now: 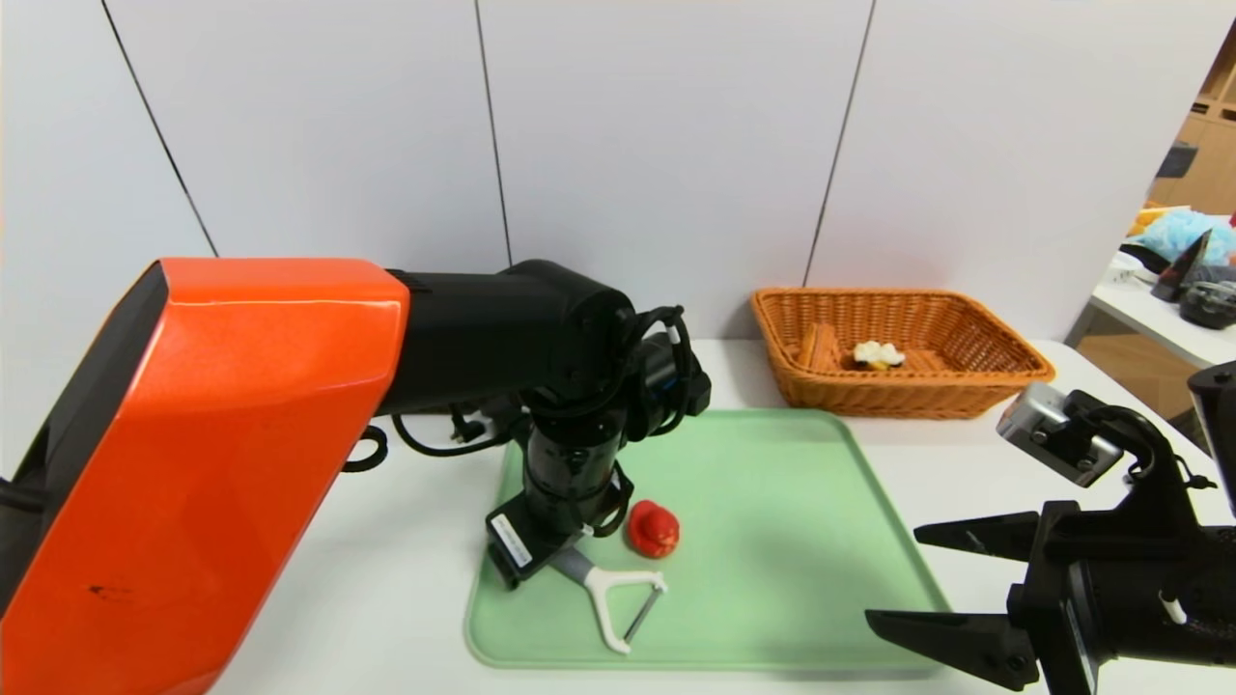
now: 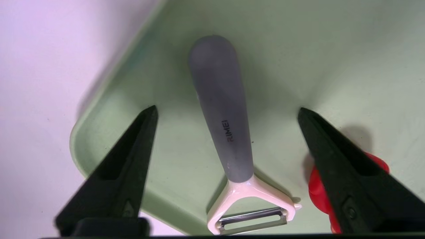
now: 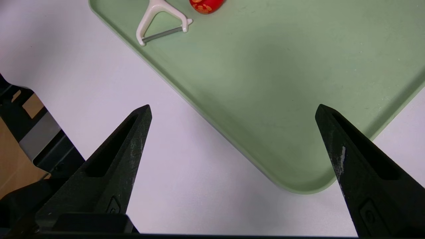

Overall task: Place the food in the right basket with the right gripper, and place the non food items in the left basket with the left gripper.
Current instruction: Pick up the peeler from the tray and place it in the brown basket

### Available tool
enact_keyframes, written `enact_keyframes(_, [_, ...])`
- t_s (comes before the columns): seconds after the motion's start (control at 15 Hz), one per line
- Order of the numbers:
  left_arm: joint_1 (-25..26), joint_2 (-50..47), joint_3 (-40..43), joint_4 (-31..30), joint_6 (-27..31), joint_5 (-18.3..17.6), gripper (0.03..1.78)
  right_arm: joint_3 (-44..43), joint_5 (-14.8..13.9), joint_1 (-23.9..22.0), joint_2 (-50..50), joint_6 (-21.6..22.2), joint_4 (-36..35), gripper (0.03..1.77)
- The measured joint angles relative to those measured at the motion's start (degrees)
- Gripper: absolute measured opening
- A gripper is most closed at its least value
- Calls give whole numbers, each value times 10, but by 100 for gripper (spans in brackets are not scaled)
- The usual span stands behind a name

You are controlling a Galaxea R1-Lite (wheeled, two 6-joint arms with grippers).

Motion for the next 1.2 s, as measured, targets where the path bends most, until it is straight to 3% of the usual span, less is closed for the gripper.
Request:
enact_keyframes(0.33, [-3,0,0,0,2,0,77,0,0,0,0,0,0,170])
enact_keyframes(0.4, [-3,0,0,0,2,0,44,-1,0,0,0,0,0,170])
enact_keyframes(0.47, [-3,-1,-1,0,2,0,28,-1,0,0,0,0,0,170])
enact_keyframes(0.87, [-3,-10,-2,5,4,2,28,-1,0,0,-1,0,-1,170])
enact_keyframes(1.2, [1,-36,-2,8,13,33,28,2,0,0,-6,0,0,170])
